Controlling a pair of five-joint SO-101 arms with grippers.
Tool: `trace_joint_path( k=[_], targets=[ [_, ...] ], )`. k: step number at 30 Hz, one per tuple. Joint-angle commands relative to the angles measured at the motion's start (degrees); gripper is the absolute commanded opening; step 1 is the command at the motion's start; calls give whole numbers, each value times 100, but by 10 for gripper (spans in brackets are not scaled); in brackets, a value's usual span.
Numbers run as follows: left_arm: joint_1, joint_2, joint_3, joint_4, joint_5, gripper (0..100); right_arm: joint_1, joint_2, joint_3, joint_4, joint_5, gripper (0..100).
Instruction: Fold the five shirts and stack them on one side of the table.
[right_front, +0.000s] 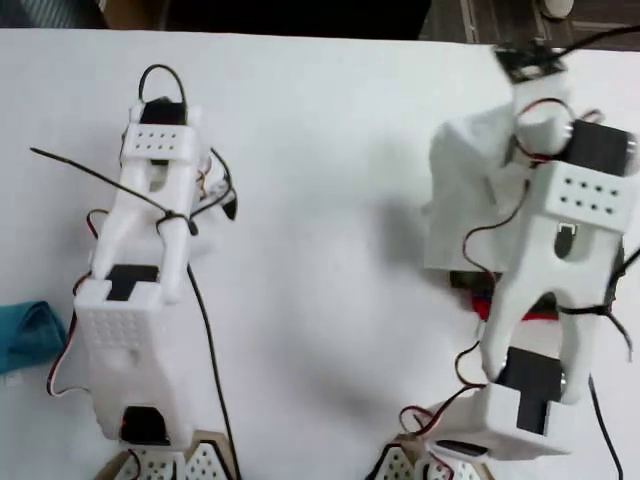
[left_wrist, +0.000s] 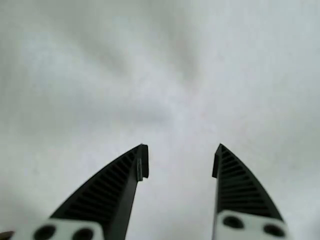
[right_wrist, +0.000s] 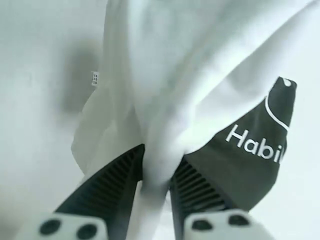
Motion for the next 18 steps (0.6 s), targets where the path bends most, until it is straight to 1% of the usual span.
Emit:
trace_joint_path(
  k=[1, 4, 8, 12, 18],
  targets=[
    [26, -35, -13, -18, -9, 234, 593, -347, -62, -154, 220, 22],
    [26, 229, -31, -18, 0, 234, 1086, -321, -26, -479, 396, 22],
    [44, 413, -66, -53, 0, 234, 1393, 92, -35, -541, 642, 22],
    [35, 413, -66, -53, 0, 234, 1771, 787, -53, -927, 659, 22],
    [26, 413, -66, -53, 0, 234, 1965, 1675, -70, -1367, 985, 22]
  ],
)
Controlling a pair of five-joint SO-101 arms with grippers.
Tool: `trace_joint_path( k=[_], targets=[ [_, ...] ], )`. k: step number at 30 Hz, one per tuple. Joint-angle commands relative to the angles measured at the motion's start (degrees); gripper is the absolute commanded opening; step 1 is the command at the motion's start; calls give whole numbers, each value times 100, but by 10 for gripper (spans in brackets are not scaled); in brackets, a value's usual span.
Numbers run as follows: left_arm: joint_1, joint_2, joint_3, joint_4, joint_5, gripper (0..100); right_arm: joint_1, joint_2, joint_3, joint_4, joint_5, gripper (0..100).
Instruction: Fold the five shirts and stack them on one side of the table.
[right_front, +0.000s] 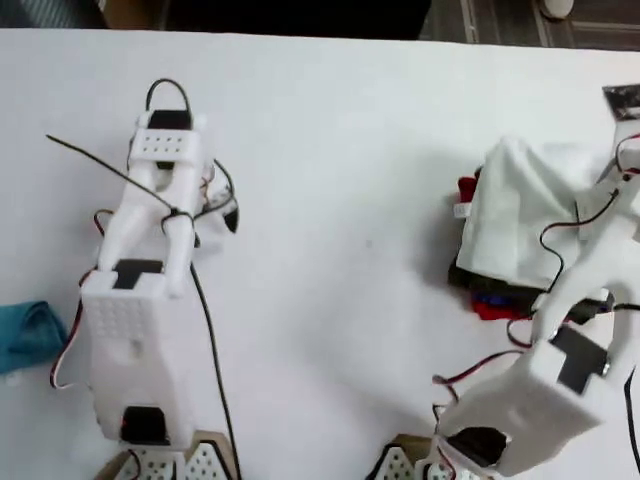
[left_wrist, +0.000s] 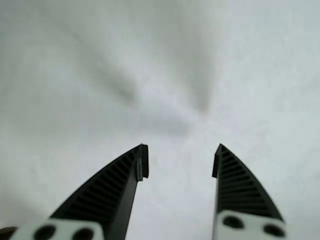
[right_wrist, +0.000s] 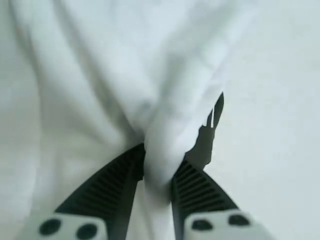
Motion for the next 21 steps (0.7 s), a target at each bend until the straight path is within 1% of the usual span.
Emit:
trace_joint_path(
  k=[1, 8, 10, 14, 17, 21],
  targets=[
    [18, -53, -84, -53, 0, 234, 119, 286, -62, -259, 141, 22],
    [18, -53, -444, 35, 0, 234, 145, 637, -62, -268, 97, 30],
    [53, -53, -567, 158, 0, 234, 163, 629, -70, -251, 88, 67],
    [53, -53, -848, 387, 0, 234, 198, 444, -79, -277, 88, 199],
    [26, -53, -945, 492, -18, 234, 215, 215, -237, -549, 44, 211],
    [18, -53, -910, 607, -26, 234, 215, -66, -642, -857, -466, 212]
  ],
)
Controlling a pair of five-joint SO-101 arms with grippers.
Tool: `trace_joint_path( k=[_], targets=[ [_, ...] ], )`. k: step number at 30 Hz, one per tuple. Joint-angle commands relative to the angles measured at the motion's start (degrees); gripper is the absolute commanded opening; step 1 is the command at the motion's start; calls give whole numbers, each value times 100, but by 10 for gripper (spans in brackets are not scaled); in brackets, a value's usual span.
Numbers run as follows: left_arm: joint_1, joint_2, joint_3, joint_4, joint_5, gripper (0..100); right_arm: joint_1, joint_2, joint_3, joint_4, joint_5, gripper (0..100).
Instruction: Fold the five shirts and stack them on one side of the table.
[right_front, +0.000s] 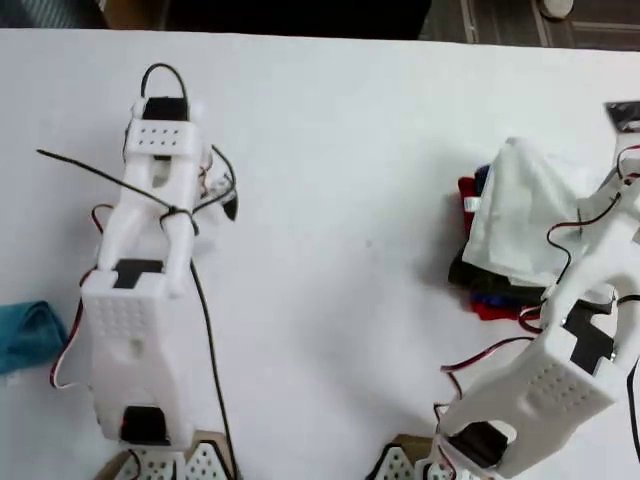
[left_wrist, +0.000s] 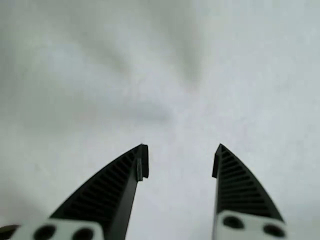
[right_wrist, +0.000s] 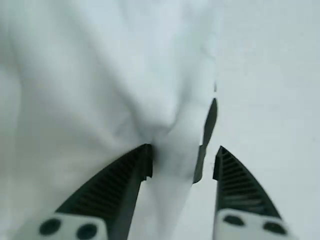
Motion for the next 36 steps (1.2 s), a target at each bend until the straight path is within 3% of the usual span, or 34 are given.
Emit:
trace_joint_path(
  k=[1, 9, 13, 19, 24, 28, 32, 36],
  targets=[
    [9, -62, -215, 149, -44, 234, 31, -637, -554, -198, -343, 212],
    [-35, -70, -215, 149, -53, 234, -690, -523, -273, 180, -879, 212],
    [-369, -26, -215, 149, -70, 234, -1059, -418, 255, 251, -888, 212],
    [-809, -79, -259, 149, -651, 234, -1244, -593, 220, 110, -932, 212],
    [-976, -308, -268, 132, -985, 234, -1323, -1385, -132, 154, -1433, 214],
    [-985, -1099, -611, 141, -1609, 234, -1710, -2220, -97, 259, -1925, 213],
    [-1029, -2119, -1156, 141, -2462, 234, -2396, -2870, -97, 1024, -2110, 213],
    [-1591, -2919, -1200, 149, -3376, 235, -3292, -3266, 18, 1859, -2127, 213]
  ],
)
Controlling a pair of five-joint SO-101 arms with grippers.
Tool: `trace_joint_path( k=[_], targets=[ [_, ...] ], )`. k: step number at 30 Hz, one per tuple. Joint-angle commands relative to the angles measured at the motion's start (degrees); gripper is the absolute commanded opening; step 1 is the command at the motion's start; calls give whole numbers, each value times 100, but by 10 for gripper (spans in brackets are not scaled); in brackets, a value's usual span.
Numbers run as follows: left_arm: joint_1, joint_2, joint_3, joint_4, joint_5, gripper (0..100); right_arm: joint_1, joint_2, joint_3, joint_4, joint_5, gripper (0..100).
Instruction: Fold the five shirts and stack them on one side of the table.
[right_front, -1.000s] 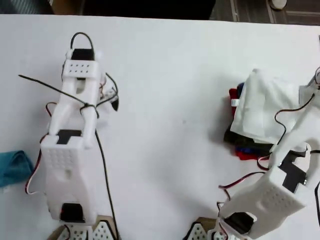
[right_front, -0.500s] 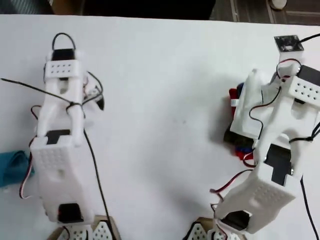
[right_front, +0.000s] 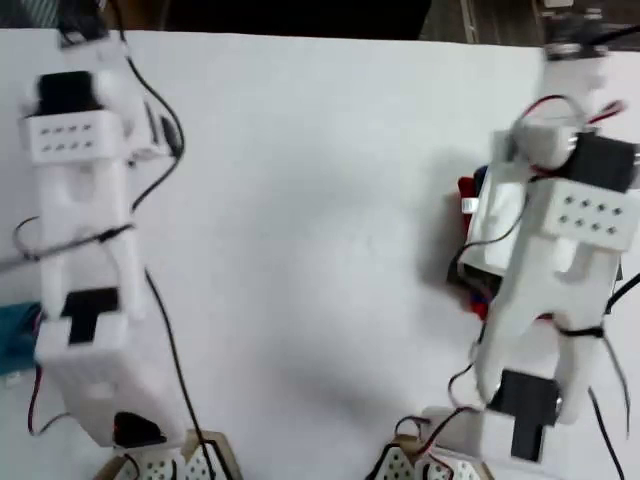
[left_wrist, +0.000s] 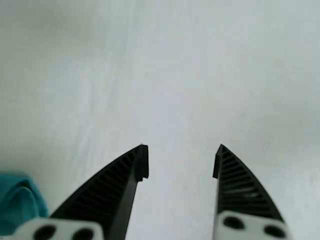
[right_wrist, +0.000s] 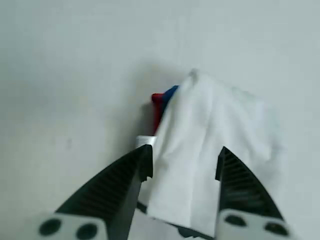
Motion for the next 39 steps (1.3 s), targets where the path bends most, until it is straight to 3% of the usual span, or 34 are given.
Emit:
trace_joint_path(
  k=[1, 6, 10, 16, 22, 28, 36, 39],
  targets=[
    [-659, -967, -224, 114, -932, 235, -716, -593, 70, 444, -79, 213],
    [-1943, -1653, 760, 79, -2092, 235, -1226, -866, 1618, 163, -79, 213],
    [-3209, -2013, 1859, -105, -2910, 235, -1587, -1068, 3226, -963, -62, 212],
    [-5213, -2189, 3090, -1477, -4158, 237, -2492, -1358, 5451, -3169, -53, 212],
    [-6514, -2189, 4040, -2804, -4923, 238, -3574, -1358, 6611, -4699, -88, 212],
    [-6866, -1855, 4127, -4062, -4914, 238, -3758, -1349, 6936, -4954, -88, 212],
    [-6804, 53, 4057, -5371, -4914, 238, -3758, -1349, 7464, -5516, -88, 212],
    [-6796, 624, 3881, -5486, -4897, 238, -3758, -1349, 7499, -5552, -88, 212]
  ],
)
